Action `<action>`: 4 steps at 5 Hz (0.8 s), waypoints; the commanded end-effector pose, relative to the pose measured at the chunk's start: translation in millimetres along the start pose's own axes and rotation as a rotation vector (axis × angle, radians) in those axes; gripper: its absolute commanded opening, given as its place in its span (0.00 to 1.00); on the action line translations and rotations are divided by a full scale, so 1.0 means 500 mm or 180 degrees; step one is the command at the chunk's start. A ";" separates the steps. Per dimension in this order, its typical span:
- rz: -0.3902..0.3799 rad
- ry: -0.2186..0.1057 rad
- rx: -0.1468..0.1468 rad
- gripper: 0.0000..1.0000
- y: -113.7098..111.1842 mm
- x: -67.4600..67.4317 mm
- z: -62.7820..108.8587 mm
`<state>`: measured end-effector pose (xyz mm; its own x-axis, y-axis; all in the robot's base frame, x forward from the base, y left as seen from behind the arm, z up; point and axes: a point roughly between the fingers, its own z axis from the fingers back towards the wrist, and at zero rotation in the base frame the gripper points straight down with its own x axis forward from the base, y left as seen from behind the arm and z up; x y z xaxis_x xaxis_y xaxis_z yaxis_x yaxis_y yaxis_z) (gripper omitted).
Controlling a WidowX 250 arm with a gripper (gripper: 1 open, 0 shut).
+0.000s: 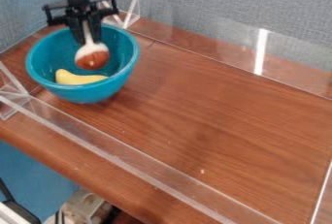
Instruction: Remove the mushroom from the blue bowl and put it on the table
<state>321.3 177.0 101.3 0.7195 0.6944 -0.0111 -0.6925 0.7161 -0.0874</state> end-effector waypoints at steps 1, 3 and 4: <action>0.0012 -0.0301 -0.0177 0.00 -0.024 0.003 0.110; -0.0049 -0.0239 -0.0257 0.00 -0.073 -0.030 0.146; -0.0109 -0.0192 -0.0299 0.00 -0.110 -0.057 0.161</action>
<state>334.5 123.3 149.9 0.7352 0.6759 -0.0507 -0.6750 0.7233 -0.1458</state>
